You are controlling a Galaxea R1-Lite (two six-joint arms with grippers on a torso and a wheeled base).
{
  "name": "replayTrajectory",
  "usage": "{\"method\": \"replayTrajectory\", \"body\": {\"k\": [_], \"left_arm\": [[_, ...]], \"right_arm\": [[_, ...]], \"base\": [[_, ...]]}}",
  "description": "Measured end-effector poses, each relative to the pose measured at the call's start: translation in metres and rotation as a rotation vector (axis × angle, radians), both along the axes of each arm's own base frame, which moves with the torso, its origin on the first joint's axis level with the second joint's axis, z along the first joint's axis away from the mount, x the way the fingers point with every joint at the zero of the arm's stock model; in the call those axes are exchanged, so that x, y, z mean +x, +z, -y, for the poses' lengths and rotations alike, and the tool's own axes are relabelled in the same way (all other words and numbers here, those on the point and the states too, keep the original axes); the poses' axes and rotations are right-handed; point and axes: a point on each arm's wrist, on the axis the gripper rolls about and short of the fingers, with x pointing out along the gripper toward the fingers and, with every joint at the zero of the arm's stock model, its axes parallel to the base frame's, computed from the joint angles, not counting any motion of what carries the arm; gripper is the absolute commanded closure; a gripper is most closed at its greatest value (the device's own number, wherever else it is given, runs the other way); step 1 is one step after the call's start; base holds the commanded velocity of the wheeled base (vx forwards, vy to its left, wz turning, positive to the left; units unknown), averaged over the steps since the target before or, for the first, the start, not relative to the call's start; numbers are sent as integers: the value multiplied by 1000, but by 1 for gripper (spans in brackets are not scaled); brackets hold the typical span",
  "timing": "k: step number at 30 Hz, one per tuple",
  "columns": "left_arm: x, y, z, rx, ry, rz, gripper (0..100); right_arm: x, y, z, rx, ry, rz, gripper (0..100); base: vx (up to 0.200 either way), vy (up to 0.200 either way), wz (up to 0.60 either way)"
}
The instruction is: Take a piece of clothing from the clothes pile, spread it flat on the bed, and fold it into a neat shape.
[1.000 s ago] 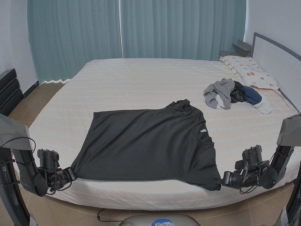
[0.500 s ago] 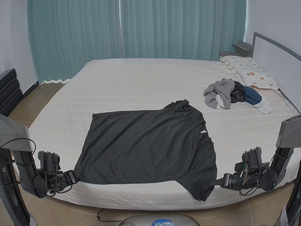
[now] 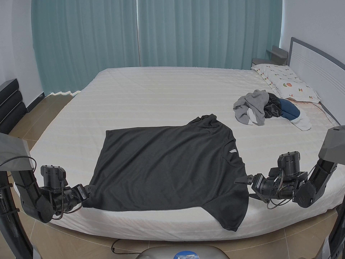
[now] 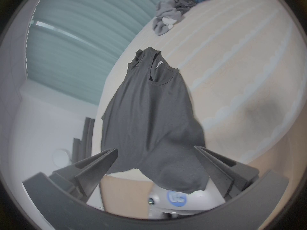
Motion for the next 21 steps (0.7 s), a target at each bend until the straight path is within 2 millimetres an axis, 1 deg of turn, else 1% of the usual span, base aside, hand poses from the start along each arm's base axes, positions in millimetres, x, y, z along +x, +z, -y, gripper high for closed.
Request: {"method": "replayTrajectory", "body": {"k": [1,3,5,10,21], "left_arm": [[2,2,0,-23,11,13,0],[5,5,-1,-46,26,28,0],[8,7,-3,-64,41,41,0],[12,9,-8,-71,66,55,0],[14,10,-9,-71,69,64,0]], "right_arm": [[5,2,2,42,-17,-7,0],[10,4,5,71,-27,-6,0],[13,5,9,86,-35,-1,0],[15,4,11,92,-45,-4,0],[14,6,11,107,-60,-9,0]], "base": [[0,0,0],[0,0,0],[0,200,0],[0,200,0],[0,200,0]]}}
